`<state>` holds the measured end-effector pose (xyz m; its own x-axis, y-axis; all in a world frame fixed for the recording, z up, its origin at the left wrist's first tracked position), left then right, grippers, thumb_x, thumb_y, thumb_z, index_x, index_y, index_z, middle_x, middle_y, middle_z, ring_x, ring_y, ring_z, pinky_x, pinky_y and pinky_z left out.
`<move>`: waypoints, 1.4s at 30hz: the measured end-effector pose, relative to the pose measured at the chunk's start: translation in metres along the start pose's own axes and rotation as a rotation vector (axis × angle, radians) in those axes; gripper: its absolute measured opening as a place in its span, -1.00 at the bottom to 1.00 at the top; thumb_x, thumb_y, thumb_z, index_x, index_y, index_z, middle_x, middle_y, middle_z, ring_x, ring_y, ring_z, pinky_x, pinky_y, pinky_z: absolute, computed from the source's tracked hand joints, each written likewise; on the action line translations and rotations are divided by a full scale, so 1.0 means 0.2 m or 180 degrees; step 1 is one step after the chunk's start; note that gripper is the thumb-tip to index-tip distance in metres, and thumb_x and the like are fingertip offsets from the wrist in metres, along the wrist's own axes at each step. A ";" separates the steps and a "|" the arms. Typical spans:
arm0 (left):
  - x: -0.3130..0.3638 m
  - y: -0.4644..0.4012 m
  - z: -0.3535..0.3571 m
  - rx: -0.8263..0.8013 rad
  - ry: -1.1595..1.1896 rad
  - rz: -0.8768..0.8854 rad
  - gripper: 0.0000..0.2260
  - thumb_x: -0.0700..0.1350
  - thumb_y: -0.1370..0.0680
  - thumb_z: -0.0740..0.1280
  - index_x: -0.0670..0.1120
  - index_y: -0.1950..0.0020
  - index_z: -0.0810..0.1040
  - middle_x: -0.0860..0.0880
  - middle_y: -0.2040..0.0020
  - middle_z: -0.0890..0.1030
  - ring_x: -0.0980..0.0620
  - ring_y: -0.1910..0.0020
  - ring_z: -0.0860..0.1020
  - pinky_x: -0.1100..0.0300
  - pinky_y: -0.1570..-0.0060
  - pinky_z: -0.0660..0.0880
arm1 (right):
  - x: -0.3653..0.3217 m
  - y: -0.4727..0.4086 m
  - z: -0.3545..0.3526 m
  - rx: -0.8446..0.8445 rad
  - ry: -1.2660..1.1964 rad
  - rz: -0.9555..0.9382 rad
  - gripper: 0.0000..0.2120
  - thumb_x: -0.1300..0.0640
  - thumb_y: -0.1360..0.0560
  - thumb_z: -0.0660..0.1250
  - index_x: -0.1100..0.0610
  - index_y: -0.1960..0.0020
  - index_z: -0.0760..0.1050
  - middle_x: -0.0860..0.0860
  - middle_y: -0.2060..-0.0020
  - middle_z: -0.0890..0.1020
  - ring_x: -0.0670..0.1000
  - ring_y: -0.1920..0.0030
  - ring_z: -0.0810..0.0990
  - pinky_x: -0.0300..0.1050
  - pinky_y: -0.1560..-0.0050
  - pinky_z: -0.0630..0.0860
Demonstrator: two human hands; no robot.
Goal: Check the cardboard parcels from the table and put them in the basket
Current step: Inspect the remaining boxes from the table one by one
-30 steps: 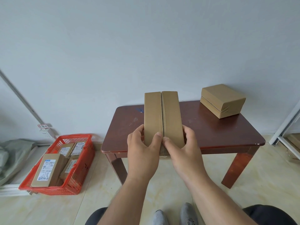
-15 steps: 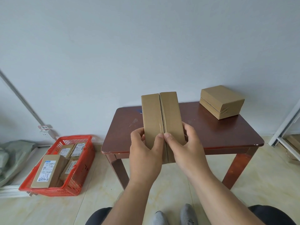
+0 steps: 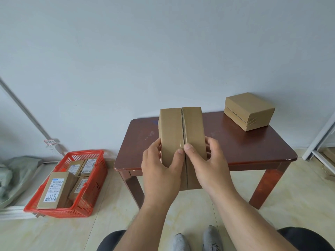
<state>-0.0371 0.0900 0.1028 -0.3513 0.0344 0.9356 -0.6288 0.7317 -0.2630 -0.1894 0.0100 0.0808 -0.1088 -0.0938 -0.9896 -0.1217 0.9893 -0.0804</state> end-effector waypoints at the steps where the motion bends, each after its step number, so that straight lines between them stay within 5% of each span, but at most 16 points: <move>1: 0.00 -0.01 0.00 0.0025 -0.0033 -0.0015 -0.63 0.15 -0.54 0.45 0.24 -0.32 0.47 0.31 -0.18 0.45 0.21 -0.25 0.49 0.22 -0.21 0.46 | 0.00 0.00 0.00 -0.0034 0.0017 -0.0020 -0.57 -0.33 -0.47 0.44 -0.28 -0.30 0.50 -0.20 -0.18 0.61 -0.19 -0.13 0.62 0.02 -0.16 0.63; 4: -0.01 -0.05 -0.02 0.0006 -0.0199 -0.0038 -0.54 0.20 -0.53 0.43 0.18 -0.41 0.49 0.25 -0.18 0.45 0.18 -0.25 0.49 0.17 -0.25 0.46 | -0.01 0.02 0.01 -0.0100 -0.0046 -0.0040 -0.55 -0.28 -0.48 0.46 -0.33 -0.35 0.51 -0.21 -0.17 0.55 -0.23 -0.11 0.62 -0.01 -0.21 0.62; 7: 0.01 -0.07 -0.01 -0.0063 -0.0274 0.0022 -0.71 0.20 -0.56 0.42 0.30 -0.27 0.52 0.24 -0.11 0.46 0.20 -0.23 0.47 0.23 -0.20 0.44 | 0.00 0.02 0.02 -0.0113 -0.0168 -0.0040 -0.46 -0.36 -0.36 0.45 -0.36 -0.31 0.50 -0.19 -0.21 0.61 -0.17 -0.13 0.66 0.03 -0.21 0.63; 12: 0.00 -0.03 0.01 -0.0108 -0.0249 -0.0042 -0.67 0.20 -0.56 0.42 0.31 -0.31 0.50 0.35 -0.11 0.46 0.23 -0.26 0.49 0.32 -0.15 0.42 | -0.01 0.00 0.01 -0.0121 -0.0353 0.0130 -0.70 -0.10 -0.52 0.51 -0.20 -0.19 0.51 -0.31 0.02 0.69 -0.27 0.03 0.67 -0.06 -0.08 0.61; 16: -0.02 0.00 0.01 -0.0097 -0.0008 -0.0185 -0.64 0.19 -0.54 0.47 0.33 -0.30 0.46 0.33 -0.18 0.60 0.35 -0.20 0.55 0.22 -0.11 0.53 | -0.02 -0.02 0.01 -0.0096 -0.0359 0.0145 -0.73 -0.16 -0.53 0.50 -0.15 -0.12 0.49 -0.34 0.11 0.67 -0.33 0.11 0.63 -0.13 0.05 0.53; 25: 0.01 -0.06 -0.01 -0.0041 -0.0102 -0.0167 -0.67 0.25 -0.54 0.44 0.27 -0.27 0.51 0.26 -0.15 0.58 0.29 -0.14 0.56 0.23 -0.09 0.52 | -0.04 0.01 0.03 -0.0222 -0.0375 -0.0117 -0.54 -0.19 -0.50 0.49 -0.36 -0.37 0.48 -0.16 -0.22 0.66 -0.17 -0.17 0.67 -0.08 -0.17 0.61; 33: -0.03 0.02 0.02 -0.0119 -0.0102 -0.0215 -0.59 0.22 -0.54 0.45 0.31 -0.37 0.48 0.34 -0.19 0.47 0.30 -0.22 0.51 0.36 -0.08 0.41 | -0.05 -0.04 0.00 -0.0070 -0.0503 0.0086 -0.73 -0.05 -0.51 0.51 -0.17 -0.13 0.48 -0.20 0.02 0.71 -0.24 0.04 0.68 -0.10 -0.01 0.57; 39: -0.01 -0.02 0.00 -0.0075 0.0137 -0.0292 -0.70 0.21 -0.54 0.47 0.20 -0.19 0.48 0.24 -0.08 0.65 0.30 -0.07 0.61 0.20 -0.02 0.55 | -0.05 0.01 0.01 -0.0041 -0.0557 0.0059 -0.70 -0.07 -0.52 0.54 -0.13 -0.12 0.46 -0.21 0.00 0.71 -0.20 0.02 0.70 -0.07 -0.02 0.61; 42: 0.01 -0.06 -0.01 -0.0024 0.0116 -0.0232 -0.64 0.32 -0.50 0.44 0.20 -0.16 0.46 0.21 -0.09 0.64 0.25 -0.07 0.62 0.16 -0.02 0.55 | -0.07 0.04 0.02 -0.0173 -0.0508 -0.0055 -0.65 0.00 -0.54 0.52 -0.22 -0.24 0.47 -0.29 -0.07 0.69 -0.28 -0.04 0.67 -0.21 -0.01 0.56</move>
<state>-0.0293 0.0832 0.1086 -0.2793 0.0056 0.9602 -0.6465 0.7383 -0.1924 -0.1843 0.0199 0.0943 0.0512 -0.0876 -0.9948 -0.1758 0.9798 -0.0953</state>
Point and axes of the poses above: each hand's wrist, its own y-axis away from the middle knuckle, its own z-axis out of the palm, x = y × z, the point moved 8 cm from there along -y, towards the middle knuckle
